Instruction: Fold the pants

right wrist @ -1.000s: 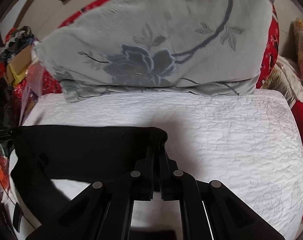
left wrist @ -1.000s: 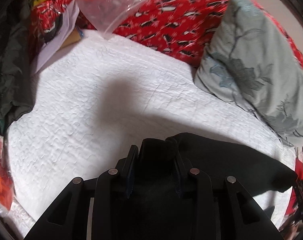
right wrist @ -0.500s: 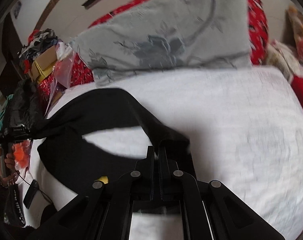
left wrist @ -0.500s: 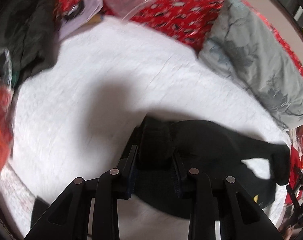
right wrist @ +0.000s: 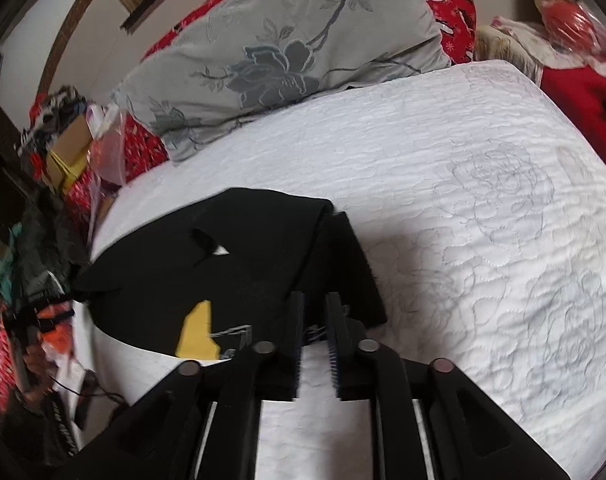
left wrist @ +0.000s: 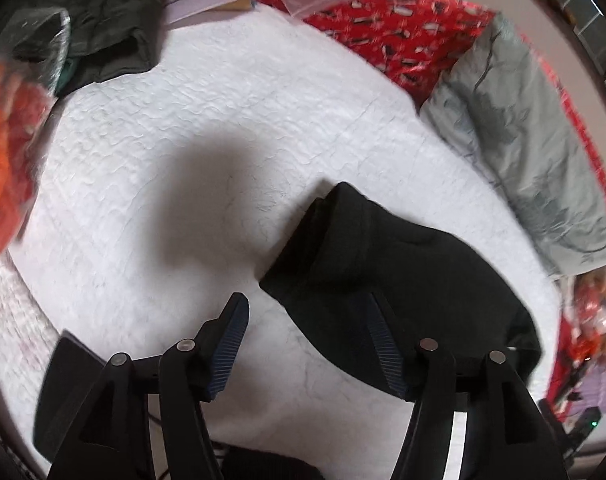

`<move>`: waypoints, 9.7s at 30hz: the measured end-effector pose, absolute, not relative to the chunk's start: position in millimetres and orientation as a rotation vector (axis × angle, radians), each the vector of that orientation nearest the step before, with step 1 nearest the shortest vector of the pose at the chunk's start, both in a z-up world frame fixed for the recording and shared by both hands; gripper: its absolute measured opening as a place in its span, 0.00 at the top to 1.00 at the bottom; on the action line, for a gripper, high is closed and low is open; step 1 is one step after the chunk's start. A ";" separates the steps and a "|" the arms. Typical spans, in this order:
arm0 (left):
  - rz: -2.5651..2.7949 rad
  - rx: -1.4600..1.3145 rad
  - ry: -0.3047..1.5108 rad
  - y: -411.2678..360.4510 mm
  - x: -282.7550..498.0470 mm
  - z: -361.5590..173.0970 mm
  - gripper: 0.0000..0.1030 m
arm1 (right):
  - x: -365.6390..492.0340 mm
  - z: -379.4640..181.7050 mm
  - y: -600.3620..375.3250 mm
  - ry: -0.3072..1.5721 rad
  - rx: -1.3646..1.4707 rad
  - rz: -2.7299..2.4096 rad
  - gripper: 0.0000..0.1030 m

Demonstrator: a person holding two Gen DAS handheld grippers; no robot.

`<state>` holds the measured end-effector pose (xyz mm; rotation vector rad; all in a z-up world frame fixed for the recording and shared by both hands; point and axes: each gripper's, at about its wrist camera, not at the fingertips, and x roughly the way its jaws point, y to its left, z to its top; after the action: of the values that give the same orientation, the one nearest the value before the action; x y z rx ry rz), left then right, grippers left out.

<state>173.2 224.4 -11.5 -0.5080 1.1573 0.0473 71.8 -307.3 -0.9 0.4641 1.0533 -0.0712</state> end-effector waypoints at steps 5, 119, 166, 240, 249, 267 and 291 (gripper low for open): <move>-0.019 -0.526 1.141 206.3 159.9 -0.9 0.28 | 83.5 -0.9 -292.6 1.040 0.609 -0.017 0.68; -0.114 -0.315 1.357 199.6 277.3 -52.0 0.39 | 126.1 -60.2 -334.7 1.138 0.640 -0.122 0.73; 0.037 -0.565 1.319 237.2 195.5 -76.9 0.78 | 78.4 -36.0 -340.4 1.077 0.737 -0.140 0.93; -0.358 -0.665 1.474 -98.5 163.0 -65.6 0.51 | 111.2 -49.3 -391.9 1.132 0.767 -0.058 0.48; -0.380 -0.690 1.557 -136.7 171.2 -92.3 0.51 | 100.0 -72.1 -384.4 1.152 0.936 0.023 0.46; -0.369 -0.718 1.603 -166.9 182.2 -110.3 0.80 | 83.1 -69.8 -378.4 1.180 0.904 0.068 0.72; -0.367 -0.748 1.566 -220.6 172.0 -113.6 0.39 | 127.0 -77.6 -414.9 1.155 1.015 0.066 0.50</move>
<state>172.0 -220.6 -113.6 -0.7481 1.5663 -0.3674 127.0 -414.9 -77.6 1.0147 1.1552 0.0655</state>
